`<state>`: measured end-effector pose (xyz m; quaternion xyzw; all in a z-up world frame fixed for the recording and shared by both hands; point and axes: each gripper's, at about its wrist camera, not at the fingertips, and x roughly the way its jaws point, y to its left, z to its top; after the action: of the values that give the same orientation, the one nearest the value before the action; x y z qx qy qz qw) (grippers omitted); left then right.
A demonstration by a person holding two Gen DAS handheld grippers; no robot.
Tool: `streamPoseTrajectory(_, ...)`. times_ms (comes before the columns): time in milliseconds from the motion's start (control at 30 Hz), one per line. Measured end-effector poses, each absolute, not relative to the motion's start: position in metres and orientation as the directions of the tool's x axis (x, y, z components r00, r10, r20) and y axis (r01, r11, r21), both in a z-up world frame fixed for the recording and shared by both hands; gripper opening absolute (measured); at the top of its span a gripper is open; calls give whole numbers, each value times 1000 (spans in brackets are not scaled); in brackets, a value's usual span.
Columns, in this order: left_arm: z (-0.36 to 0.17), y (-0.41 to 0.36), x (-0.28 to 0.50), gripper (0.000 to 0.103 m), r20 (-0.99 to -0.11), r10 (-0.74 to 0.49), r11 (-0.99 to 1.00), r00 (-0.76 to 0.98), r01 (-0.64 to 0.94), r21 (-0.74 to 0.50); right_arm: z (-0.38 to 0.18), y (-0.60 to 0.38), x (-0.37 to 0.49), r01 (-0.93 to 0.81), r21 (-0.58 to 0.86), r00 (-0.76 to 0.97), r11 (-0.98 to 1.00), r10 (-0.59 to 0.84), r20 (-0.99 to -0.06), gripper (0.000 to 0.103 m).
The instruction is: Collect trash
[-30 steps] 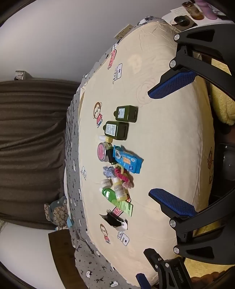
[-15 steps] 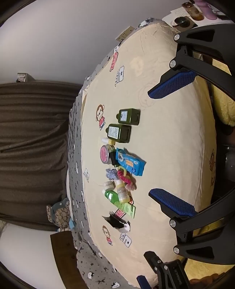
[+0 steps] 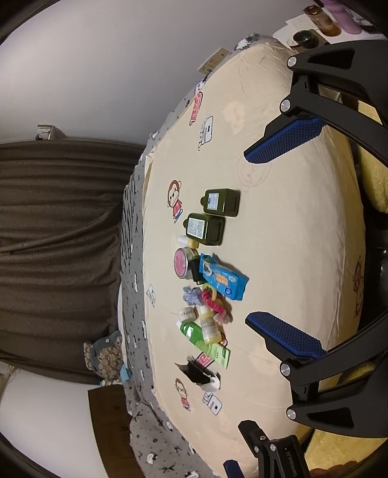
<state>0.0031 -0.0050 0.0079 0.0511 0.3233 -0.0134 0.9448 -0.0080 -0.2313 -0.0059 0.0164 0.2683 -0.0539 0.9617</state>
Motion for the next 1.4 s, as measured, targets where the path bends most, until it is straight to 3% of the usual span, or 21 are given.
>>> streamPoseTrajectory(1400, 12, -1, 1, 95, -599, 14, 996, 801, 39, 75, -7, -230, -10, 103, 13, 854, 995, -81, -514, 100)
